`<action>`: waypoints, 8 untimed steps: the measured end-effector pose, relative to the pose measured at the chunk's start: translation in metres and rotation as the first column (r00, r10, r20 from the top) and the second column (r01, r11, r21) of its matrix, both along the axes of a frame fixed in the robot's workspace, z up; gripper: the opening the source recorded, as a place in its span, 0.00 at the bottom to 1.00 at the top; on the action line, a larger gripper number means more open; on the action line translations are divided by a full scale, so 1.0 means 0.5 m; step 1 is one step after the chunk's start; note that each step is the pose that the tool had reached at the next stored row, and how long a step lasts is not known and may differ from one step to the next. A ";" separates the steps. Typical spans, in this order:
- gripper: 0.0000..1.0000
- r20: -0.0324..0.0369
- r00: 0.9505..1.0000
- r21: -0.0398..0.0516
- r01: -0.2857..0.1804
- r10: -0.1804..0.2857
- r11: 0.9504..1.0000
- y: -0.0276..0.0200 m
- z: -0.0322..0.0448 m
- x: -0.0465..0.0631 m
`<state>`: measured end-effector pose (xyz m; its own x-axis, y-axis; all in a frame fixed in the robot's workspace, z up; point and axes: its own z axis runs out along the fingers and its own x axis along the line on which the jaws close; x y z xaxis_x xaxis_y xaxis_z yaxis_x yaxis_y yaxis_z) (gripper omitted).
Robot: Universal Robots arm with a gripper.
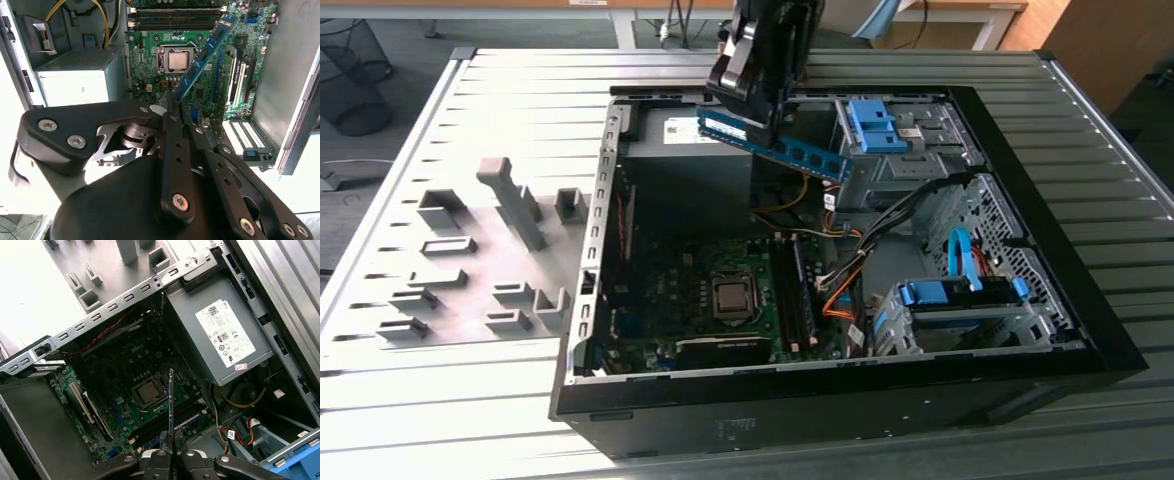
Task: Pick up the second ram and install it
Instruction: 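Insert the second ram into the second slot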
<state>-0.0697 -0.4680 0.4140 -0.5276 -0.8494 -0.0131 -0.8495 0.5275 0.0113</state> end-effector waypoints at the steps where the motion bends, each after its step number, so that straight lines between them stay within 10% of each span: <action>1: 0.14 0.000 1.000 0.000 0.000 0.000 1.000 0.0000 0.000 0.000; 8: 0.14 0.000 1.000 0.000 0.001 -0.001 1.000 0.0000 0.000 0.000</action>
